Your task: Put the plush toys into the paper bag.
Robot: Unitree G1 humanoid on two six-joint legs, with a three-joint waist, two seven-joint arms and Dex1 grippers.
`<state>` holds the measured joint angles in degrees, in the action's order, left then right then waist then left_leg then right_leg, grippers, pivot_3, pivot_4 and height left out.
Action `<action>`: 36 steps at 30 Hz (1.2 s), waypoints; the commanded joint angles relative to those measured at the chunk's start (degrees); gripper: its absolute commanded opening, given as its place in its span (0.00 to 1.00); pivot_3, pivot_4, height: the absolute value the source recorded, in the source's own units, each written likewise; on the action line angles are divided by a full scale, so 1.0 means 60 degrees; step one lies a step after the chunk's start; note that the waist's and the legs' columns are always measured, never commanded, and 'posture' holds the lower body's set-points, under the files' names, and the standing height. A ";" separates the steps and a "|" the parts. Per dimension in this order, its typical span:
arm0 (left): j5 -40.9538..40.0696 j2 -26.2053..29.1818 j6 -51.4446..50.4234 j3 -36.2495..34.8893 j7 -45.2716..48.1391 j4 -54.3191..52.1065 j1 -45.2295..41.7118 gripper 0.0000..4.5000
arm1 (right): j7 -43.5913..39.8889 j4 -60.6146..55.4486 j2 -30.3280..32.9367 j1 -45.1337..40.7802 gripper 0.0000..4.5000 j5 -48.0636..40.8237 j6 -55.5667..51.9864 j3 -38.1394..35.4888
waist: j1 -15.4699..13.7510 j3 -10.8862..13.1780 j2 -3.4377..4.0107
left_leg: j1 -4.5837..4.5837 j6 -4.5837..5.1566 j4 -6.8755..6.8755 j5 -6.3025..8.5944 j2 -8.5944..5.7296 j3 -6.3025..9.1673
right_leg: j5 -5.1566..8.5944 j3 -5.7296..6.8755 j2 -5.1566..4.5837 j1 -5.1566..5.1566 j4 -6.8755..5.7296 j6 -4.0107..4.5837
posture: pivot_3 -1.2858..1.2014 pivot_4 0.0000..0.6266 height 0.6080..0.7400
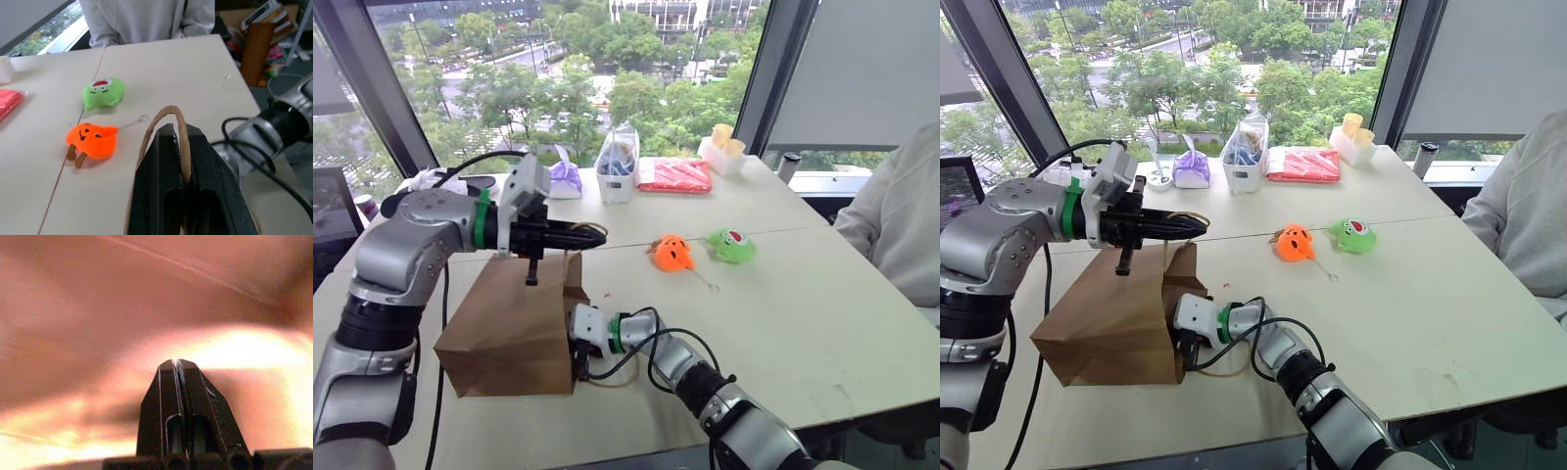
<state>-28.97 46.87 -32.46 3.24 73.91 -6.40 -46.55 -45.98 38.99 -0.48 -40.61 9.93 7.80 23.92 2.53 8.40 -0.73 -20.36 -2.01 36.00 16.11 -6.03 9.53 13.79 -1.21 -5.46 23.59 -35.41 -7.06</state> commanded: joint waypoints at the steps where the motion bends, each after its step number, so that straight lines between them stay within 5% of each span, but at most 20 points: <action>1: 0.1196 0.0182 0.1869 0.0324 0.0178 0.0265 0.0277 0.02 | 0.1045 -0.1558 0.0248 0.0116 0.00 0.0114 -0.1157 -0.0605 | -0.0032 -0.0001 -0.0002 | -0.0002 0.0000 0.0000 0.0000 0.0000 0.0001 | 0.0000 -0.0001 0.0000 0.0002 0.0000 0.0000 | 0.52 0.24 1.00; 5: 0.1995 0.0028 0.3428 0.0568 0.0286 0.0984 0.0230 0.02 | 0.1747 -0.3775 0.0440 0.0798 0.00 0.0298 -0.2866 -0.0812 | -0.0031 -0.0003 -0.0004 | -0.0012 0.0000 0.0000 0.0000 -0.0001 0.0000 | 0.0000 0.0000 -0.0001 0.0006 0.0006 0.0001 | 0.52 0.24 1.00; 10: 0.1115 -0.0233 0.2250 0.0182 0.0282 0.0931 -0.0135 0.02 | 0.1234 -0.7257 0.0678 0.2272 0.00 -0.0782 -0.5217 -0.1142 | -0.0027 -0.0003 -0.0005 | -0.0031 0.0014 0.0001 0.0008 -0.0001 0.0000 | 0.0000 -0.0001 -0.0003 0.0014 0.0006 -0.0001 | 0.52 0.24 1.00; 15: 0.0576 -0.0173 0.1346 -0.0013 0.0240 0.0567 -0.0235 0.02 | 0.1250 -0.8488 0.1216 0.2799 0.00 -0.1626 -0.6333 -0.1893 | -0.0021 -0.0003 -0.0005 | -0.0014 0.0046 0.0010 0.0025 -0.0003 -0.0008 | 0.0001 0.0000 -0.0006 -0.0007 0.0019 -0.0003 | 0.52 0.24 1.00; 17: 0.0380 -0.0145 0.1015 -0.0067 0.0226 0.0384 -0.0228 0.00 | 0.1405 -0.8429 0.1452 0.2602 0.12 -0.2096 -0.6551 -0.2688 | -0.0024 -0.0003 -0.0005 | -0.0010 0.0048 0.0010 0.0026 -0.0001 -0.0008 | 0.0001 0.0000 -0.0005 -0.0009 0.0018 -0.0003 | 0.52 0.24 1.00; 21: 0.0160 -0.0149 0.0606 -0.0149 0.0156 0.0141 -0.0153 0.00 | 0.1999 -0.7167 0.2102 0.1494 0.53 -0.2293 -0.6278 -0.3787 | -0.0022 -0.0002 -0.0004 | -0.0012 0.0043 0.0014 0.0022 -0.0001 -0.0012 | 0.0000 -0.0001 -0.0006 -0.0009 0.0019 -0.0003 | 0.52 0.24 1.00; 25: -0.0222 -0.0271 0.0098 -0.0229 -0.0034 -0.0148 -0.0068 0.00 | 0.3471 -0.4375 0.2460 0.0155 1.00 -0.1208 -0.5016 -0.3621 | 0.0011 -0.0003 -0.0005 | -0.0003 0.0022 -0.0002 0.0011 0.0003 -0.0016 | 0.0001 -0.0001 -0.0006 -0.0005 0.0018 -0.0002 | 0.52 0.24 1.00; 36: -0.1704 0.0153 -0.1858 -0.0605 -0.0422 -0.1990 0.0996 0.00 | 0.5385 0.2409 0.1750 -0.2672 1.00 -0.0379 -0.2927 -0.3193 | 0.0042 -0.0002 -0.0004 | -0.0018 0.0018 -0.0014 0.0009 0.0004 -0.0039 | -0.0001 -0.0022 -0.0013 0.0014 0.0030 0.0000 | 0.52 0.24 1.00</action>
<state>-38.14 46.39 -43.02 1.13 71.06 -16.23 -41.13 -15.21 51.44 10.11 -55.18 6.74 -11.34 4.65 2.78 8.38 -0.75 -20.45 -1.91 35.91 16.17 -6.01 9.30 13.78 -1.35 -5.53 23.66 -35.23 -7.06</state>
